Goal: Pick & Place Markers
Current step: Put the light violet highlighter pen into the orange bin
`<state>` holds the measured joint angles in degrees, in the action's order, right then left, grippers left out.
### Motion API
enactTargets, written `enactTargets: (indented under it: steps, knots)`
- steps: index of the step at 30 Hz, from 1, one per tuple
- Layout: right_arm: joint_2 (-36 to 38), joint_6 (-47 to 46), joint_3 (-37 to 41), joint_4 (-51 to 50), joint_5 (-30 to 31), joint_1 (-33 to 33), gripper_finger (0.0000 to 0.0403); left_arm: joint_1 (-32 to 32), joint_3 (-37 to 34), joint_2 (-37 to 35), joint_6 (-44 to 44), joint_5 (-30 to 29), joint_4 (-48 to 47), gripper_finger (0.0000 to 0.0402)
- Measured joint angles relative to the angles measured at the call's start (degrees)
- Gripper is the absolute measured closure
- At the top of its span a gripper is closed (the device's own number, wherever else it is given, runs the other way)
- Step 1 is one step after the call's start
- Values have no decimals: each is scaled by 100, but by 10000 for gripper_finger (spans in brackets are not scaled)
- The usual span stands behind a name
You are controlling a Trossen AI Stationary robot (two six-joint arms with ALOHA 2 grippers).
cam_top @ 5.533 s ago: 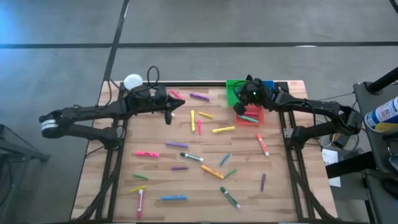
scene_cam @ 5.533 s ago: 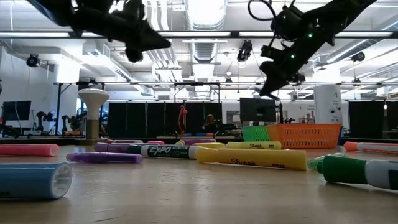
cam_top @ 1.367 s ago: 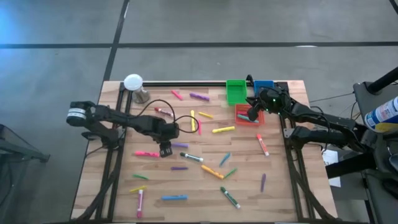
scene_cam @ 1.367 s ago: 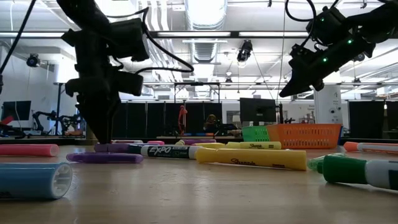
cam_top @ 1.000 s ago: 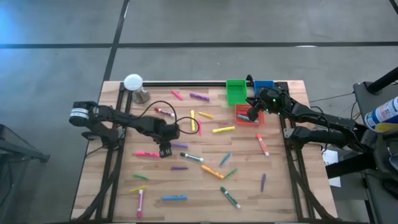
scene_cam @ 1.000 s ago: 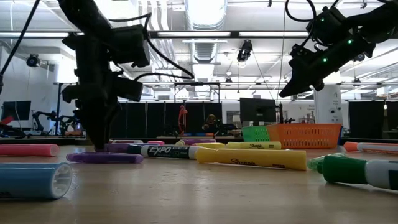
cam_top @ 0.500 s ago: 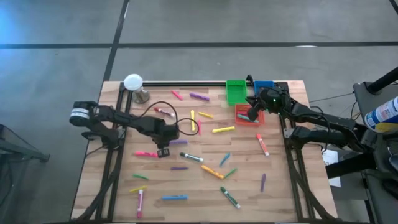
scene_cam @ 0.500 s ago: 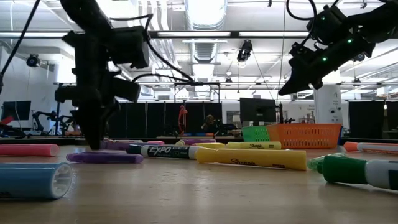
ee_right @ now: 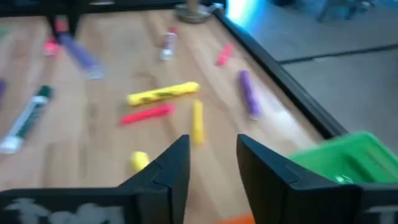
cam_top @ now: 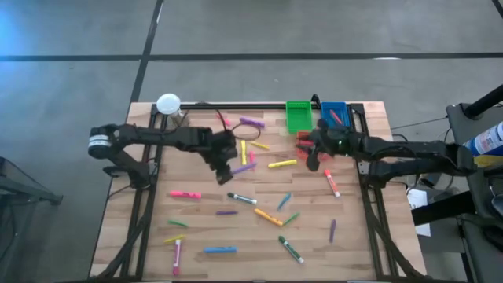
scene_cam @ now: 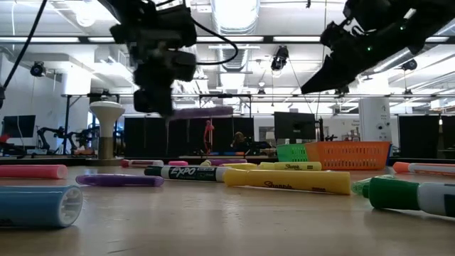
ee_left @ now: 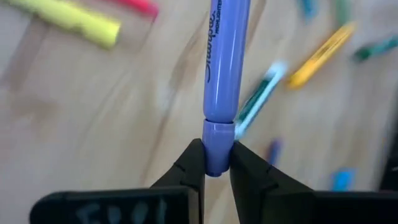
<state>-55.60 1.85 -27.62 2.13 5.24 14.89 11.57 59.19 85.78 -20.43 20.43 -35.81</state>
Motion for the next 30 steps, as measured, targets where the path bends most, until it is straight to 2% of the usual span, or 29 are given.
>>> enactTargets:
  steps: [3, 7, 9, 12, 19, 25, 30]
  knots:
    - [-374, 157, -36, 341, 412, -609, 248, 245, 1, 4, -408, 521, 434, 356]
    - [-1101, 634, -387, 415, 1476, -1203, 229, 473, -34, 5, -905, 1110, 964, 356]
    - [-1517, 1006, -634, 446, 1754, -1390, 222, 545, -34, 6, -1139, 1307, 1185, 356]
    - [-2129, 1650, -1085, 569, 1945, -1586, 214, 616, -34, 6, -1431, 1538, 1388, 356]
    - [-3253, 3232, -2154, 562, 2443, -1890, 206, 676, -34, 6, -1834, 1678, 1482, 356]
    - [-3936, 3878, -2913, 378, 2708, -1901, 208, 680, -34, 6, -1866, 1740, 1481, 356]
    - [-4331, 4055, -3464, -296, 2740, -1901, 209, 686, -34, 6, -1866, 1798, 1482, 356]
